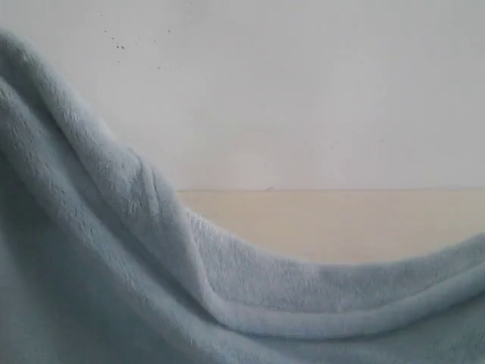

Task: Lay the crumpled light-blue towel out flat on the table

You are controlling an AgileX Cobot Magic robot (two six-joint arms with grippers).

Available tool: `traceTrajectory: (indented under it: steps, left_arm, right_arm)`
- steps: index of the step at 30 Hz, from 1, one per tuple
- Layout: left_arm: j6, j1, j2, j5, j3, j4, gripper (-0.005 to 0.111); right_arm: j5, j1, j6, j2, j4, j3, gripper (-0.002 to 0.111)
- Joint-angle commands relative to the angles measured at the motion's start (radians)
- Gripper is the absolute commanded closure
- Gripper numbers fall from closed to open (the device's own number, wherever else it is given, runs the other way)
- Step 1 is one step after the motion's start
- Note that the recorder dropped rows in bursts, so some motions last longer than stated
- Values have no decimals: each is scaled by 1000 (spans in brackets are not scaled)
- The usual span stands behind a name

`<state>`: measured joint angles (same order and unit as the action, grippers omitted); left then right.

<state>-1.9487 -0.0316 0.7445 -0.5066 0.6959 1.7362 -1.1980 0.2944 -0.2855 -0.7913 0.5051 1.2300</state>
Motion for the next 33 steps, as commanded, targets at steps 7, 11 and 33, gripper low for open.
traceTrajectory:
  steps: [7, 11, 33]
  left_arm:
    - [12, 1, 144, 210, -204, 8, 103]
    - [51, 1, 222, 236, -205, 8, 103]
    - [175, 1, 900, 384, 52, -13, 88]
  right_arm:
    - [167, 27, -39, -32, 1, -183, 108]
    - [319, 27, -36, -130, 1, -271, 108]
    - [813, -32, 965, -854, 762, -280, 108]
